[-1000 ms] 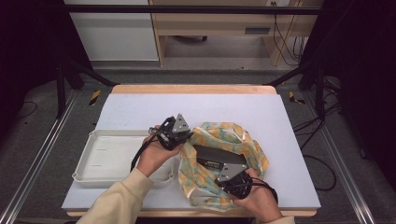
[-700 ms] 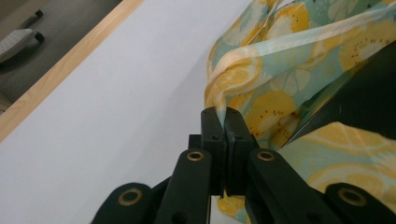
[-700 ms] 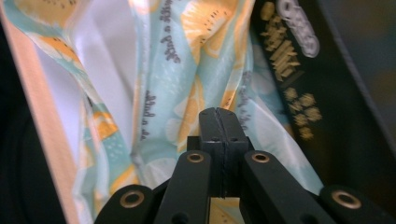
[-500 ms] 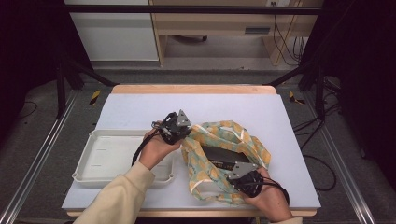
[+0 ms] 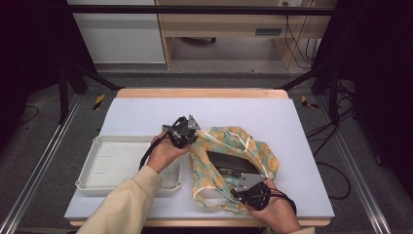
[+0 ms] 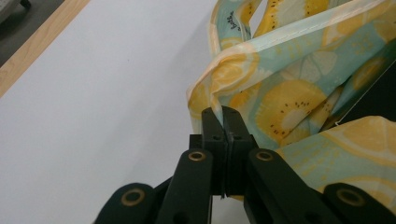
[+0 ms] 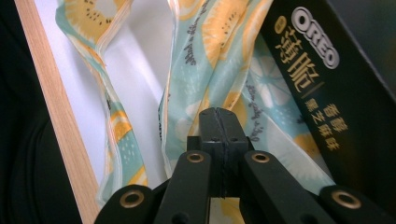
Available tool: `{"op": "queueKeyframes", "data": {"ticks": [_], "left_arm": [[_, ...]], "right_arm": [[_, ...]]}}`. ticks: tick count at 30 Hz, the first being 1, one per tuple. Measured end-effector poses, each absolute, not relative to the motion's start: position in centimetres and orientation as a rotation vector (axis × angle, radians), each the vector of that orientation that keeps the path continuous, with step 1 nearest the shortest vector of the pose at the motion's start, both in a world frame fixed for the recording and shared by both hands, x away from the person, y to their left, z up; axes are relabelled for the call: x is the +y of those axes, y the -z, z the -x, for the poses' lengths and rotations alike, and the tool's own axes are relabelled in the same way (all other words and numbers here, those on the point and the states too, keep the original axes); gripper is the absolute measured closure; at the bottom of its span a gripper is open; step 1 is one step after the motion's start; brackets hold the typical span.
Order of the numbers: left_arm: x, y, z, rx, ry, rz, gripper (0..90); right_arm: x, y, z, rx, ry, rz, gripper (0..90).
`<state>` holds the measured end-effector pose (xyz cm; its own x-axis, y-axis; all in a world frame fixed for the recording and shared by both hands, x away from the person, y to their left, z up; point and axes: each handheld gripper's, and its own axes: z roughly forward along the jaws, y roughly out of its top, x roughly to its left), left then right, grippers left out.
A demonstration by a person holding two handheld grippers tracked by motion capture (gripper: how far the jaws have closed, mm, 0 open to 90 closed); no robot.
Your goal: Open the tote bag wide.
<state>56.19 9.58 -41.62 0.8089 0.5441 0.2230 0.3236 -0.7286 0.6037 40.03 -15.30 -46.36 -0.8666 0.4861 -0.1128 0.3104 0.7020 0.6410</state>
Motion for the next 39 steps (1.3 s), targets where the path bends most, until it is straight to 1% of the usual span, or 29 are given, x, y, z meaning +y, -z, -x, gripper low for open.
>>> {"op": "queueKeyframes", "data": {"ticks": [15,20,31,34,36,37,39], "left_arm": [[10.5,41.3,-56.7,0.658,-0.541,-2.480,90.0],[9.9,41.6,-57.0,0.677,-0.571,-2.546,90.0],[9.4,41.3,-57.3,0.677,-0.573,-2.550,88.9],[9.5,41.2,-56.9,0.664,-0.560,-2.508,84.9],[9.7,40.8,-56.3,0.652,-0.561,-2.465,78.8],[9.9,40.6,-55.9,0.645,-0.562,-2.448,75.3],[10.4,40.2,-55.0,0.629,-0.560,-2.399,67.4]], "right_arm": [[-14.0,46.2,-39.6,2.653,-0.971,-0.571,90.0],[-13.9,46.2,-39.6,2.648,-0.958,-0.568,90.0],[-14.1,46.1,-39.5,2.646,-0.973,-0.566,90.0],[-14.2,46.1,-39.6,2.625,-0.963,-0.590,90.0],[-14.4,46.0,-39.6,2.605,-0.974,-0.617,88.5],[-14.6,46.0,-39.6,2.588,-0.978,-0.622,83.5],[-14.9,45.7,-39.6,2.553,-0.996,-0.637,77.3]]}}
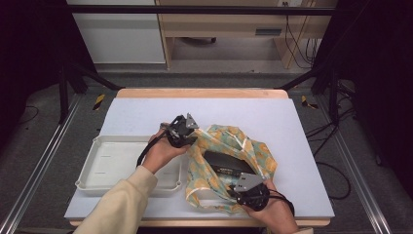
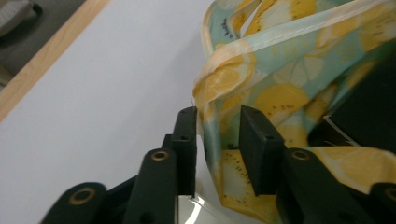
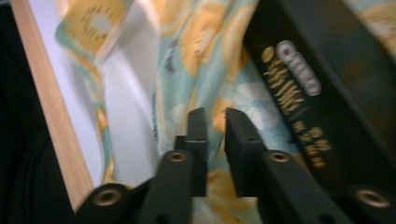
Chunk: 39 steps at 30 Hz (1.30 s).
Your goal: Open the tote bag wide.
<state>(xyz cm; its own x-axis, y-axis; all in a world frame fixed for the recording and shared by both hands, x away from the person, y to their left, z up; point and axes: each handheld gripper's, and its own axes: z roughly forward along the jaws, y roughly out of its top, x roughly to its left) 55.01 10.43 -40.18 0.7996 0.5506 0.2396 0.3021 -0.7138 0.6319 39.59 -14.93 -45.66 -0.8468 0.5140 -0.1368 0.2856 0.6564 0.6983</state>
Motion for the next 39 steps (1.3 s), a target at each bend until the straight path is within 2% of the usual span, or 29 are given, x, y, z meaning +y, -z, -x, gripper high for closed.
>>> {"op": "queueKeyframes", "data": {"ticks": [3,11,18,25,26,27,30,31,34,39], "left_arm": [[11.2,39.4,-53.6,0.603,-0.555,-2.341,57.7],[11.8,37.5,-50.1,0.549,-0.570,-2.215,43.7],[11.7,38.8,-48.4,0.484,-0.520,-2.190,36.6],[12.2,39.1,-48.4,0.474,-0.482,-2.197,31.5],[12.2,39.2,-48.3,0.468,-0.477,-2.197,31.3],[12.2,39.2,-48.2,0.465,-0.474,-2.196,31.1],[12.2,39.1,-47.9,0.439,-0.465,-2.192,31.0],[12.2,39.1,-47.9,0.435,-0.461,-2.192,30.9],[12.1,39.2,-47.9,0.415,-0.431,-2.200,30.6],[11.1,39.7,-47.9,0.314,-0.387,-2.246,28.6]], "right_arm": [[-15.4,45.0,-39.5,2.505,-1.009,-0.664,67.6],[-16.5,42.8,-39.5,2.384,-1.036,-0.738,49.8],[-19.5,40.5,-39.6,2.169,-0.984,-0.886,39.4],[-20.6,41.4,-41.7,2.123,-0.872,-1.035,34.7],[-20.7,41.6,-42.0,2.139,-0.851,-1.046,36.2],[-20.7,41.9,-42.5,2.156,-0.811,-1.058,42.1],[-21.3,42.3,-43.8,2.181,-0.758,-1.080,76.8],[-21.8,42.3,-44.3,2.155,-0.744,-1.095,84.4],[-22.8,42.1,-45.5,2.098,-0.752,-1.137,88.2],[-23.0,42.5,-45.9,2.082,-0.827,-1.139,85.9]]}}
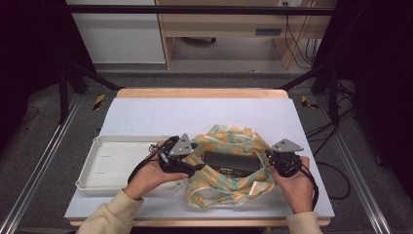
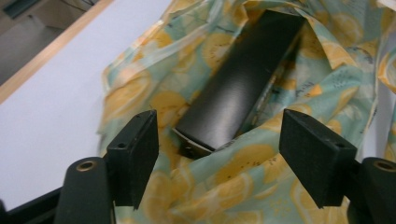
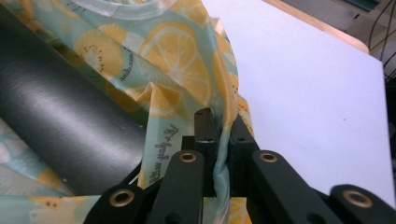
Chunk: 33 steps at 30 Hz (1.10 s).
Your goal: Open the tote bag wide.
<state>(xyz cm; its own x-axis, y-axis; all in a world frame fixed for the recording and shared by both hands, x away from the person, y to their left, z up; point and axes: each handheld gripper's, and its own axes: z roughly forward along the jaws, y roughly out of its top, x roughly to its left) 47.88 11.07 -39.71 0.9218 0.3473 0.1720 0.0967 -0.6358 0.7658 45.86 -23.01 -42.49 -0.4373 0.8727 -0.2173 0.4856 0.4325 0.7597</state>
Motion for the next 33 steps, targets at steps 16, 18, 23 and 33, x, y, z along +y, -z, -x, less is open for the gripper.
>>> {"op": "queueKeyframes", "data": {"ticks": [16,18,23,33], "left_arm": [[10.7,41.8,-47.7,0.212,-0.327,-2.365,17.2],[10.7,41.9,-47.5,0.201,-0.337,-2.372,17.3],[10.5,42.6,-47.6,0.202,-0.368,-2.427,25.3],[10.9,42.6,-47.6,0.218,-0.371,-2.434,42.7]], "right_arm": [[-23.1,42.3,-45.0,2.077,-0.878,-1.110,77.8],[-23.1,42.2,-44.9,2.074,-0.885,-1.111,77.0],[-23.1,42.2,-45.0,2.065,-0.882,-1.109,71.6],[-22.3,42.1,-45.0,2.097,-0.876,-1.110,46.5]]}}
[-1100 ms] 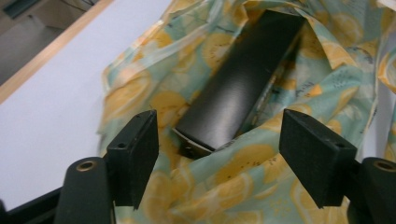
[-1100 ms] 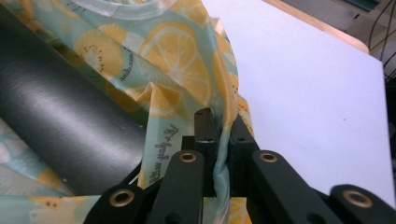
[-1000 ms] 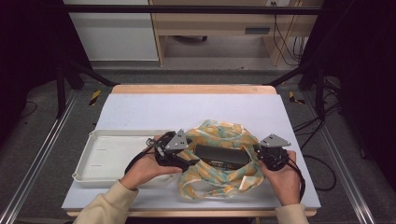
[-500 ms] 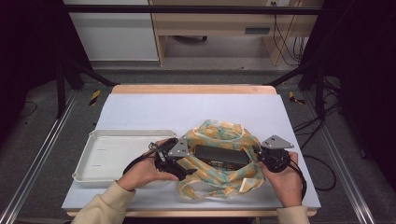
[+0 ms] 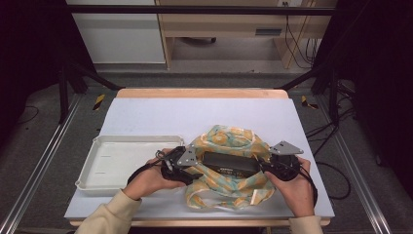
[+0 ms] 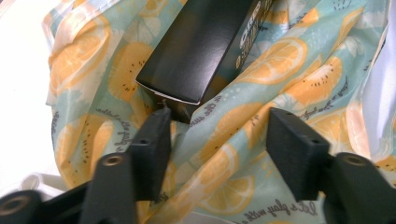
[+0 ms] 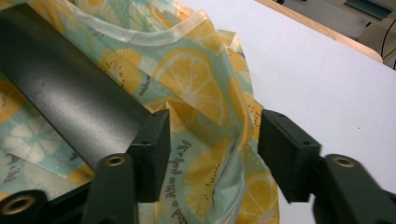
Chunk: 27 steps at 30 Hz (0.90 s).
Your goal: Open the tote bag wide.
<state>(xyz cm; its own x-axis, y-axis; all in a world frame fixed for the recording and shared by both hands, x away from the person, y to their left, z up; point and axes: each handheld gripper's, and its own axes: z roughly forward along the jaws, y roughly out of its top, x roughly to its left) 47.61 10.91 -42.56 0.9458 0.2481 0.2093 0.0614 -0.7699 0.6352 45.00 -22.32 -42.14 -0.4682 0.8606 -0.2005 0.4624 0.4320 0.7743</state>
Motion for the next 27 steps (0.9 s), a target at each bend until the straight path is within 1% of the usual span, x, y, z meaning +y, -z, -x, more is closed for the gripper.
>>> {"op": "queueKeyframes", "data": {"ticks": [4,7,10,13,16,18,21,27], "left_arm": [[11.0,42.7,-47.6,0.212,-0.385,-2.453,49.6],[11.0,42.7,-47.6,0.222,-0.386,-2.459,57.0],[10.9,42.8,-47.5,0.238,-0.387,-2.470,66.1],[10.8,43.1,-47.4,0.256,-0.372,-2.487,74.8],[10.6,43.2,-47.2,0.261,-0.354,-2.492,83.3],[10.5,43.2,-47.1,0.259,-0.352,-2.490,86.6],[10.4,43.4,-46.8,0.260,-0.339,-2.497,89.0],[9.8,44.2,-46.2,0.232,-0.328,-2.540,89.8]], "right_arm": [[-22.1,42.5,-45.2,2.113,-0.839,-1.101,58.5],[-22.1,42.7,-45.3,2.117,-0.827,-1.107,68.2],[-22.3,42.8,-45.4,2.113,-0.827,-1.112,80.4],[-22.5,42.9,-45.5,2.120,-0.835,-1.116,87.9],[-22.9,43.0,-45.9,2.106,-0.834,-1.119,89.7],[-23.0,43.2,-46.2,2.111,-0.837,-1.125,89.9],[-23.3,43.9,-47.1,2.124,-0.822,-1.143,90.0],[-23.7,45.3,-48.2,2.176,-0.774,-1.182,90.0]]}}
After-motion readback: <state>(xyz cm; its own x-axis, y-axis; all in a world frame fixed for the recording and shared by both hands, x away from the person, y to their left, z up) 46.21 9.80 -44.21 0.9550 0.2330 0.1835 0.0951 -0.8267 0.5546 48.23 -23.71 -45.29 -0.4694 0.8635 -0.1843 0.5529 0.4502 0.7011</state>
